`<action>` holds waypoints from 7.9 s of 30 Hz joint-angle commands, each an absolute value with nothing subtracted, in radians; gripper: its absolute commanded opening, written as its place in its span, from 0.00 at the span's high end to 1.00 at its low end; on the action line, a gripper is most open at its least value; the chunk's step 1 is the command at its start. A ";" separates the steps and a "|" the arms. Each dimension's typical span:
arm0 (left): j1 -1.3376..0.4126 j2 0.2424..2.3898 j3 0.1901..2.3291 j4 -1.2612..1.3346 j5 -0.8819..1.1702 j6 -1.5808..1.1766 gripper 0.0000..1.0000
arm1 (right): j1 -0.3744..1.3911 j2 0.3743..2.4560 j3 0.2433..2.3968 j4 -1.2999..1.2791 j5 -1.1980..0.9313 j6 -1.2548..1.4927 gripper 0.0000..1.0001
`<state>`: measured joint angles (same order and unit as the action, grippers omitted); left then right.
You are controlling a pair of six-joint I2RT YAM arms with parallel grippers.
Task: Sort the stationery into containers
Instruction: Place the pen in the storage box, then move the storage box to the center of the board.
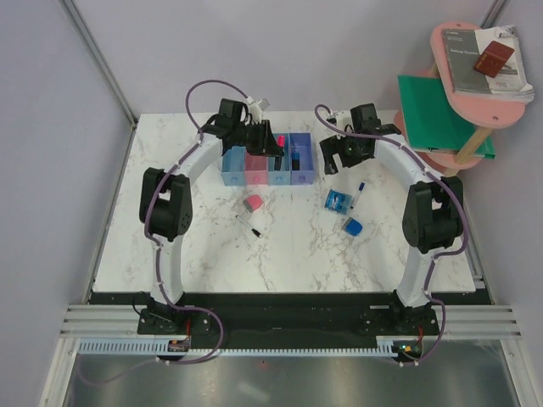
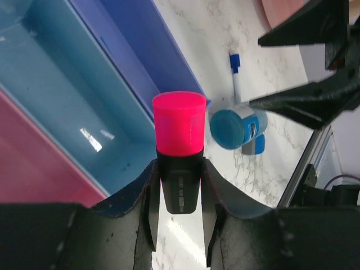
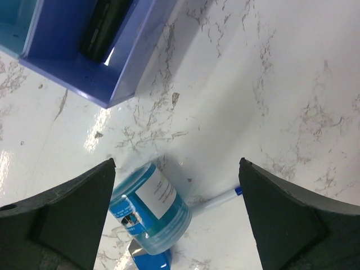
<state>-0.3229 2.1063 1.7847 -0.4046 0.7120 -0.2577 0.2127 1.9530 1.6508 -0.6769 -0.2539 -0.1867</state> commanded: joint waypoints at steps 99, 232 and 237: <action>-0.411 2.358 1.990 -0.434 0.514 -0.133 0.36 | 0.153 1.620 1.351 -0.638 -0.301 -0.245 0.02; -0.396 2.195 1.767 -0.456 -0.022 0.161 0.35 | 0.242 2.009 1.476 -0.314 0.077 -0.227 0.02; -0.397 2.198 1.766 -0.456 -0.006 0.150 0.35 | 0.242 2.005 1.479 -0.311 0.087 -0.213 0.02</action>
